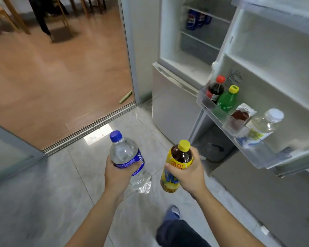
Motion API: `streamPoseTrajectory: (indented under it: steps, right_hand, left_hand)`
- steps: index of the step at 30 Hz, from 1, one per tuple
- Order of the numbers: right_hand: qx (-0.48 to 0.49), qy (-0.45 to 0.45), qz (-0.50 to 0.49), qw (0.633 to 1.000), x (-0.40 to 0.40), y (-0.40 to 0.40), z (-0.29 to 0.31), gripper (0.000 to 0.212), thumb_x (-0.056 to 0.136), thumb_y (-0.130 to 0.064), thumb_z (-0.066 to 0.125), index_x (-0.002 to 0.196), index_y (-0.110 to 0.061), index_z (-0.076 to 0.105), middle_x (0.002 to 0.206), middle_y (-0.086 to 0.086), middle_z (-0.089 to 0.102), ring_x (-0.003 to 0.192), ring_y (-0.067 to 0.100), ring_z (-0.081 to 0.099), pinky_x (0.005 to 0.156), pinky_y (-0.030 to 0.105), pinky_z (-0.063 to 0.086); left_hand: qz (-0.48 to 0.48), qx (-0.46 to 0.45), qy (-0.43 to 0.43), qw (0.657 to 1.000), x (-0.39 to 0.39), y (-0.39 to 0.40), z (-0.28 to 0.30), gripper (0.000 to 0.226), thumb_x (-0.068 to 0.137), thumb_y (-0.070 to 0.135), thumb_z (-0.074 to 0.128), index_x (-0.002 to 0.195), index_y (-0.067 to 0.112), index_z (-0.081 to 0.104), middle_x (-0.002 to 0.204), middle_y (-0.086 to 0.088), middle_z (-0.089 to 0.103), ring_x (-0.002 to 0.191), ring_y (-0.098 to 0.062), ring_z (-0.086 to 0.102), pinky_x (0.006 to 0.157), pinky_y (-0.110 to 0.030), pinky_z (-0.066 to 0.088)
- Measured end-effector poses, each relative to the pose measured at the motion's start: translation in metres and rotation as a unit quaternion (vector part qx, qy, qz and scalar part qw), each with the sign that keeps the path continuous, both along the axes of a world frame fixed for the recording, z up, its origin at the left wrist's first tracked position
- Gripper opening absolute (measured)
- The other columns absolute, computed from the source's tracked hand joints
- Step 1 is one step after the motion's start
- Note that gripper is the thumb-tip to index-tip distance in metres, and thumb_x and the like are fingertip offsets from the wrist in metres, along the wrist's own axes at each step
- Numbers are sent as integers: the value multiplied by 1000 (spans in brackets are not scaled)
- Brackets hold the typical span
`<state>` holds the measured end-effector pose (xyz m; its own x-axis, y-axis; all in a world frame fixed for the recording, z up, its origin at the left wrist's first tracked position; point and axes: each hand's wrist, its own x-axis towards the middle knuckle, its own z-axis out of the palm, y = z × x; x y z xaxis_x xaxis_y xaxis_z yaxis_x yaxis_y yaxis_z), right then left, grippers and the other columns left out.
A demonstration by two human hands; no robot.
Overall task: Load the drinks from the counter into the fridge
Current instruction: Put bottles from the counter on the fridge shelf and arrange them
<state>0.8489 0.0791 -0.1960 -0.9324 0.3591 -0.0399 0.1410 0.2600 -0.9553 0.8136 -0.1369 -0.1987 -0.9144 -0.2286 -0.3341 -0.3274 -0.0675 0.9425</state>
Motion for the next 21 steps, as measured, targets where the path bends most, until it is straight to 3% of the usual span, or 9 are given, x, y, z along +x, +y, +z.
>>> streamPoseTrajectory:
  steps: [5, 9, 12, 14, 19, 21]
  right_hand:
    - [5, 3, -7, 1000, -83, -15, -9, 63, 57, -36, 90, 107, -45, 52, 102, -18, 64, 97, 3, 64, 84, 30, 56]
    - [-24, 5, -10, 1000, -163, -21, -7, 63, 57, -31, 91, 107, -42, 54, 99, -18, 66, 95, 3, 65, 84, 30, 56]
    - [-25, 8, -8, 1000, -217, -23, 6, 63, 53, -46, 86, 104, -56, 49, 101, -27, 63, 96, -4, 63, 77, 19, 51]
    - [-28, 11, -16, 999, -250, -22, 12, 63, 52, -48, 84, 104, -57, 49, 101, -27, 63, 97, -4, 62, 78, 18, 50]
    - [-11, 14, -68, 998, -311, -21, 13, 67, 51, -47, 86, 106, -55, 50, 104, -27, 63, 98, -2, 63, 79, 16, 48]
    - [0, 6, -98, 995, -332, -19, 10, 69, 50, -48, 87, 108, -54, 50, 105, -27, 63, 98, -2, 63, 79, 14, 48]
  left_hand:
    - [-14, -8, 6, 1000, -76, -9, -10, 80, 53, 10, 96, 121, 30, 59, 110, 1, 71, 99, -20, 69, 88, -48, 59]
    - [-36, -10, 8, 999, -150, -11, -1, 82, 53, 10, 95, 124, 29, 58, 111, -1, 71, 101, -22, 69, 87, -48, 59]
    - [-49, -13, 17, 999, -206, -10, 13, 81, 54, 8, 94, 123, 30, 58, 110, 0, 71, 101, -21, 69, 84, -44, 59]
    - [-70, -14, 27, 997, -244, -8, 18, 79, 57, 3, 93, 123, 28, 58, 111, -2, 71, 101, -23, 69, 83, -42, 59]
    - [-120, -13, 22, 992, -329, 1, 23, 81, 44, 21, 90, 117, 36, 60, 106, 5, 72, 94, -14, 71, 75, -32, 58]
    - [-154, -13, 19, 988, -364, 5, 20, 84, 39, 26, 91, 118, 33, 61, 107, 2, 72, 95, -17, 71, 77, -38, 60]
